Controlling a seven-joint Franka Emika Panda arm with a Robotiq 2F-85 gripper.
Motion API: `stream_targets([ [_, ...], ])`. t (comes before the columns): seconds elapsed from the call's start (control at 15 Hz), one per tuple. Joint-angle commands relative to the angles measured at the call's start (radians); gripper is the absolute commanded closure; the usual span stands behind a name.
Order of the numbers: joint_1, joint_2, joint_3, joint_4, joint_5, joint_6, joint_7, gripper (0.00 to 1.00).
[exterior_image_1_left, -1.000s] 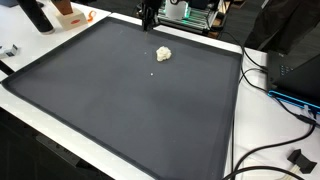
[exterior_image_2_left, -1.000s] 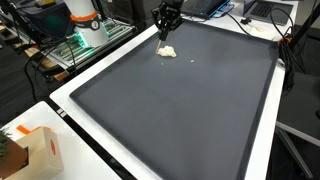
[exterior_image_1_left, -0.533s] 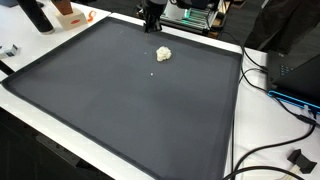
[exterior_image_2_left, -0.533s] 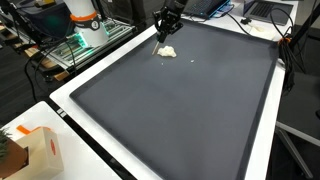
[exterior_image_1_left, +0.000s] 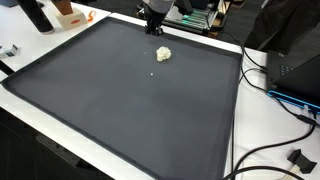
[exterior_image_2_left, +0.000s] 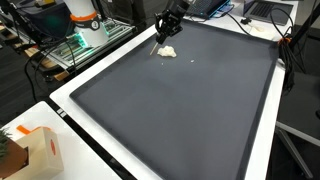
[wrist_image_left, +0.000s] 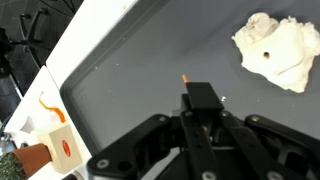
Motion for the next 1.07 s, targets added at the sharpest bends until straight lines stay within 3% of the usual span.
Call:
stream_targets([
  [0.0,0.027,0.048,-0.01,0.046,-0.04,-0.066,0.008,0.97],
  [1.0,0.068,0.185,-0.028,0.157,-0.106,-0.192,-0.003,0.97],
])
